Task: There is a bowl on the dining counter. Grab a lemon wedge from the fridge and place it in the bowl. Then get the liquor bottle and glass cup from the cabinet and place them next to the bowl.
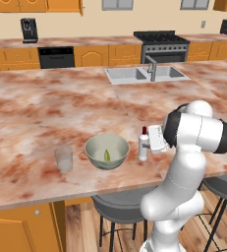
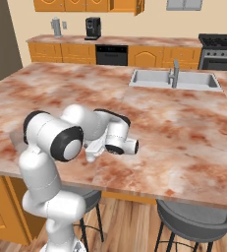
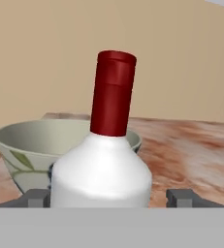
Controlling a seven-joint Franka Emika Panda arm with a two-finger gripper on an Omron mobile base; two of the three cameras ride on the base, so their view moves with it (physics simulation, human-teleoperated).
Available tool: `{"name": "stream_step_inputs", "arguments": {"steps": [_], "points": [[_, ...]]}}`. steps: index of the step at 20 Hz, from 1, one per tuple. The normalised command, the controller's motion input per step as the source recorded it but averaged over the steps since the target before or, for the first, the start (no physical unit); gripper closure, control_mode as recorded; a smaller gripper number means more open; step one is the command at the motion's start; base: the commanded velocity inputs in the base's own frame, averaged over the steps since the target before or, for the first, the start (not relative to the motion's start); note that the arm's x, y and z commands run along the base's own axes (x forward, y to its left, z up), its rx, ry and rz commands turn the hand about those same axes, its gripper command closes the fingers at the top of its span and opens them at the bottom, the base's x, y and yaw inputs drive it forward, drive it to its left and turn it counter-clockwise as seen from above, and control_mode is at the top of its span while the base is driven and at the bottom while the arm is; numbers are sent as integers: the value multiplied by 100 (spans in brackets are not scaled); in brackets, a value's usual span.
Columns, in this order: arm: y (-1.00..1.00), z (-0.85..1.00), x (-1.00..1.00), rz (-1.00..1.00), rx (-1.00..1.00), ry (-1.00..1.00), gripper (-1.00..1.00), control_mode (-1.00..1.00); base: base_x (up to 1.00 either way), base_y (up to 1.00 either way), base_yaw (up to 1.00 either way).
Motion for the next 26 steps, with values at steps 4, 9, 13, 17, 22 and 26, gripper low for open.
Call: {"name": "stream_step_inputs", "arguments": {"steps": [4, 9, 13, 17, 22, 26], "points": [[-7, 11, -4, 0, 0, -2, -100, -100, 0, 0, 0], [-22, 22, 0, -1, 0, 0, -100, -100, 0, 0, 0], [-38, 37, -9, -1, 0, 0, -100, -100, 0, 0, 0], [-26, 51, -30, -3, 1, -4, -100, -100, 0, 0, 0], [-7, 58, -42, -5, 1, -5, -100, -100, 0, 0, 0], [4, 74, -49, -8, 0, -9, -100, -100, 0, 0, 0]]}}
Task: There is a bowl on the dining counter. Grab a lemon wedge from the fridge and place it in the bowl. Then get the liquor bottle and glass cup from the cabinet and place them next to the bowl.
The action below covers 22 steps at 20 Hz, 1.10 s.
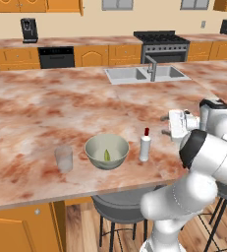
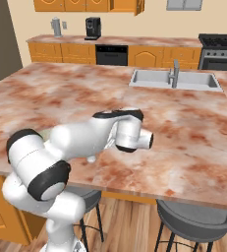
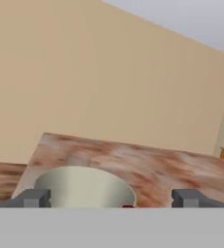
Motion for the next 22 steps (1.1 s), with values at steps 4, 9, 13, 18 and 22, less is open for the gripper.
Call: {"name": "stream_step_inputs", "arguments": {"steps": [4, 9, 13, 18, 22], "points": [[10, 86, -36, -13, 0, -2, -100, -100, 0, 0, 0], [11, 82, -38, -15, 0, 0, -100, -100, 0, 0, 0], [35, 59, -43, -25, 0, 2, -100, -100, 0, 0, 0], [52, 39, -33, -34, 0, 8, -100, -100, 0, 0, 0], [47, 38, -33, -35, 0, 15, -100, -100, 0, 0, 0]]}}
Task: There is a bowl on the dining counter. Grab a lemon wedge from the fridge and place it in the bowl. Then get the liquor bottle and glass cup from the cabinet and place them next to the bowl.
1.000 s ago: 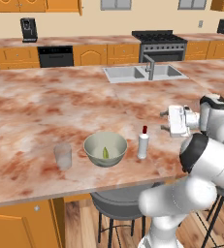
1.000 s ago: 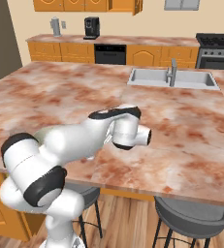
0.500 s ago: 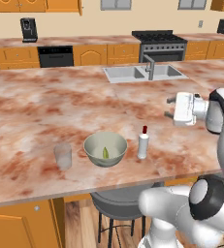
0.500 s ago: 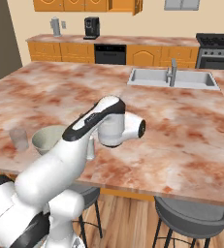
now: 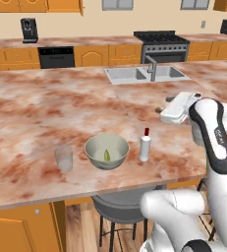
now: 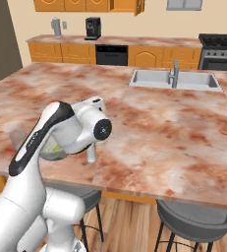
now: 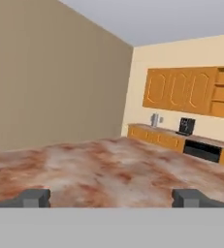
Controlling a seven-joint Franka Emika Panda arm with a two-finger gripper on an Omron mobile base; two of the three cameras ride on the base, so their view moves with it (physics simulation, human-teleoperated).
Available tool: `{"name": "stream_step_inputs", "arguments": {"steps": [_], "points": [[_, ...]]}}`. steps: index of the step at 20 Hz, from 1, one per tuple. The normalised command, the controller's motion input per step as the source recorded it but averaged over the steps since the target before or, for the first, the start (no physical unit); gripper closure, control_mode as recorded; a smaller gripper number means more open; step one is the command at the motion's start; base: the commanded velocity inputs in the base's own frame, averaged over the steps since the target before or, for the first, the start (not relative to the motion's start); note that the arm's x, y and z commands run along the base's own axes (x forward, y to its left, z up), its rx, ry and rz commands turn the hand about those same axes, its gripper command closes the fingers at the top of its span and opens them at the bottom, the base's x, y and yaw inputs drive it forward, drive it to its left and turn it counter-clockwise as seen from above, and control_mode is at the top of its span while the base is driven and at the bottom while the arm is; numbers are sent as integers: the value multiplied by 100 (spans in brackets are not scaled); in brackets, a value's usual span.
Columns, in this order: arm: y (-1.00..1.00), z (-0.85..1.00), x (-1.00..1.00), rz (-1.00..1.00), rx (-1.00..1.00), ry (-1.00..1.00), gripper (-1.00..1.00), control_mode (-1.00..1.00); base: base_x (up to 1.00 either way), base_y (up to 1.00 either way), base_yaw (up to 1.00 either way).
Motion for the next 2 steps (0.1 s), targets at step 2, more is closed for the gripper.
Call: {"name": "stream_step_inputs", "arguments": {"steps": [2], "points": [[45, 37, -40, -35, 0, 16, -100, -100, 0, 0, 0]]}}
